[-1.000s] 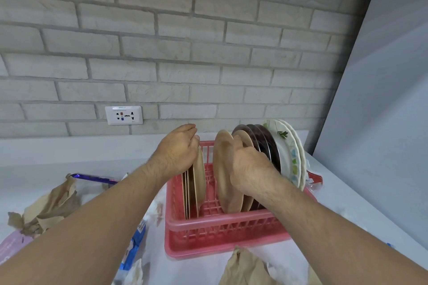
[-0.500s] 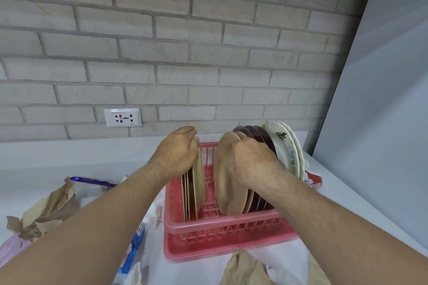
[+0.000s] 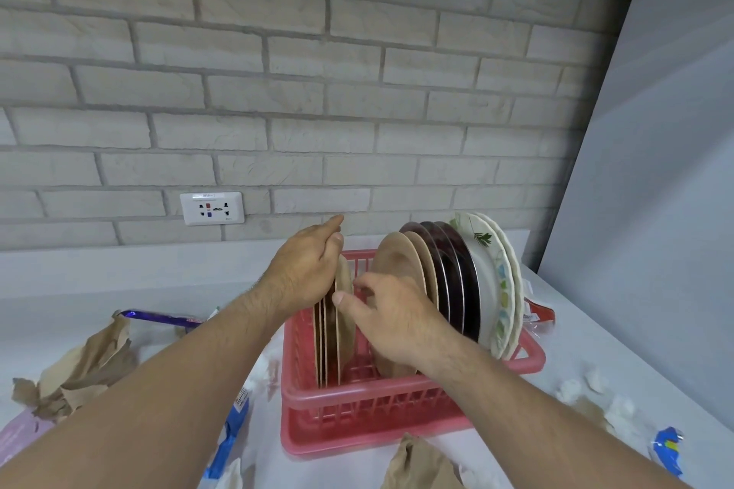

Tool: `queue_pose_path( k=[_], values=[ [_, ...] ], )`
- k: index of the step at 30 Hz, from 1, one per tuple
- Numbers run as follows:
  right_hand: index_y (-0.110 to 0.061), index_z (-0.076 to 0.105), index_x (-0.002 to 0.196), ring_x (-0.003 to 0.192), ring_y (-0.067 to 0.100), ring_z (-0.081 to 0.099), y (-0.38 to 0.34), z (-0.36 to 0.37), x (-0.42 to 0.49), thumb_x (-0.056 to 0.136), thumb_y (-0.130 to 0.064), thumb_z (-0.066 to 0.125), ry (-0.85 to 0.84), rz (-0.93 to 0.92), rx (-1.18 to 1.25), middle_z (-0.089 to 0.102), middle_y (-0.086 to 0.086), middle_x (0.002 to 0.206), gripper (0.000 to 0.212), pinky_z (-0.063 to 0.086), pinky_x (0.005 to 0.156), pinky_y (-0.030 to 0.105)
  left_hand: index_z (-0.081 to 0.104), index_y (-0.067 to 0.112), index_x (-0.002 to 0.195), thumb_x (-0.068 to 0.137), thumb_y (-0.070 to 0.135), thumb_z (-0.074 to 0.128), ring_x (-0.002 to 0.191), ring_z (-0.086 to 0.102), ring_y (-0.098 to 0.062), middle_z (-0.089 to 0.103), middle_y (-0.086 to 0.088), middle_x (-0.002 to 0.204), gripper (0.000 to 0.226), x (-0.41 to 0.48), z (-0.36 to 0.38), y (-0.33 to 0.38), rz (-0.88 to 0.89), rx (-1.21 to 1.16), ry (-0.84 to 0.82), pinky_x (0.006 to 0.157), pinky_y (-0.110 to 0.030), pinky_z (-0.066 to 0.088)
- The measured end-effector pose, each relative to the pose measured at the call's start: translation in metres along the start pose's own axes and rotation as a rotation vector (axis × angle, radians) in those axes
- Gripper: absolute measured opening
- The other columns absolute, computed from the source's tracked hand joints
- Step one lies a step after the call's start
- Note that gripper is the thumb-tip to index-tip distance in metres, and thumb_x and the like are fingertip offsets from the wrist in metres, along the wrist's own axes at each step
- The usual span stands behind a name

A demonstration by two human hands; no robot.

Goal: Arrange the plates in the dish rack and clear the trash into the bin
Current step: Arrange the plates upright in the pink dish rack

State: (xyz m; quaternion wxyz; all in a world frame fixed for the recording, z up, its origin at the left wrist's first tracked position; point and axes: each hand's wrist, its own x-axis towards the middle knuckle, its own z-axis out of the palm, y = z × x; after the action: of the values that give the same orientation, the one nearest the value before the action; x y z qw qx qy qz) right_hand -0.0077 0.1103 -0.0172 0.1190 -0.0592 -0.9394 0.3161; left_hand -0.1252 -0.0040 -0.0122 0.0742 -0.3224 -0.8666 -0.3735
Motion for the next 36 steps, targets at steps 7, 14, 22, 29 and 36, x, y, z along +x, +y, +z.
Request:
queue_pose_path(
  k=[7, 14, 22, 29, 36],
  values=[
    [-0.019, 0.059, 0.087, 0.057, 0.013, 0.058, -0.001, 0.011, 0.000, 0.094, -0.051, 0.045, 0.029, -0.030, -0.062, 0.062, -0.001, 0.068, 0.036, 0.055, 0.058, 0.033, 0.038, 0.024, 0.145, 0.102, 0.019, 0.028, 0.138, 0.034, -0.011, 0.043, 0.002, 0.148, 0.045, 0.000, 0.001, 0.000, 0.001, -0.021, -0.003, 0.116, -0.027, 0.024],
    [-0.017, 0.058, 0.084, 0.057, 0.016, 0.058, -0.007, 0.013, -0.001, 0.097, -0.040, 0.039, 0.021, -0.028, -0.114, 0.062, 0.001, 0.064, 0.033, 0.056, 0.064, 0.041, 0.037, 0.025, 0.146, 0.103, 0.030, 0.033, 0.138, 0.034, -0.013, 0.043, 0.002, 0.148, 0.044, 0.001, 0.000, 0.000, -0.004, -0.007, 0.008, 0.115, -0.029, 0.024],
    [-0.006, 0.055, 0.112, 0.070, 0.020, 0.062, -0.008, 0.010, 0.003, 0.097, -0.024, 0.043, -0.011, 0.132, -0.232, 0.064, 0.008, 0.087, 0.027, 0.052, 0.056, 0.031, 0.036, 0.022, 0.147, 0.103, 0.022, 0.031, 0.140, 0.032, -0.013, 0.040, 0.001, 0.150, 0.045, 0.000, 0.000, 0.000, 0.003, 0.062, 0.014, 0.111, -0.022, 0.020],
    [-0.010, 0.048, 0.087, 0.078, 0.023, 0.054, -0.028, -0.029, 0.009, 0.095, -0.019, 0.044, 0.103, 0.067, -0.294, 0.055, 0.008, 0.092, 0.012, 0.041, 0.061, 0.027, 0.037, 0.023, 0.147, 0.102, 0.022, 0.030, 0.139, 0.033, -0.013, 0.040, 0.002, 0.150, 0.045, -0.001, -0.001, -0.002, -0.003, 0.054, 0.008, 0.111, -0.023, 0.022],
    [-0.006, 0.054, 0.113, 0.064, 0.015, 0.056, -0.036, -0.060, 0.012, 0.097, -0.016, 0.050, 0.111, 0.208, -0.336, 0.054, 0.002, 0.083, 0.018, 0.037, 0.045, 0.021, 0.033, 0.021, 0.148, 0.103, 0.020, 0.028, 0.143, 0.026, -0.012, 0.034, 0.002, 0.154, 0.045, -0.002, 0.000, -0.003, 0.006, 0.059, -0.009, 0.114, -0.023, 0.016]
  ],
)
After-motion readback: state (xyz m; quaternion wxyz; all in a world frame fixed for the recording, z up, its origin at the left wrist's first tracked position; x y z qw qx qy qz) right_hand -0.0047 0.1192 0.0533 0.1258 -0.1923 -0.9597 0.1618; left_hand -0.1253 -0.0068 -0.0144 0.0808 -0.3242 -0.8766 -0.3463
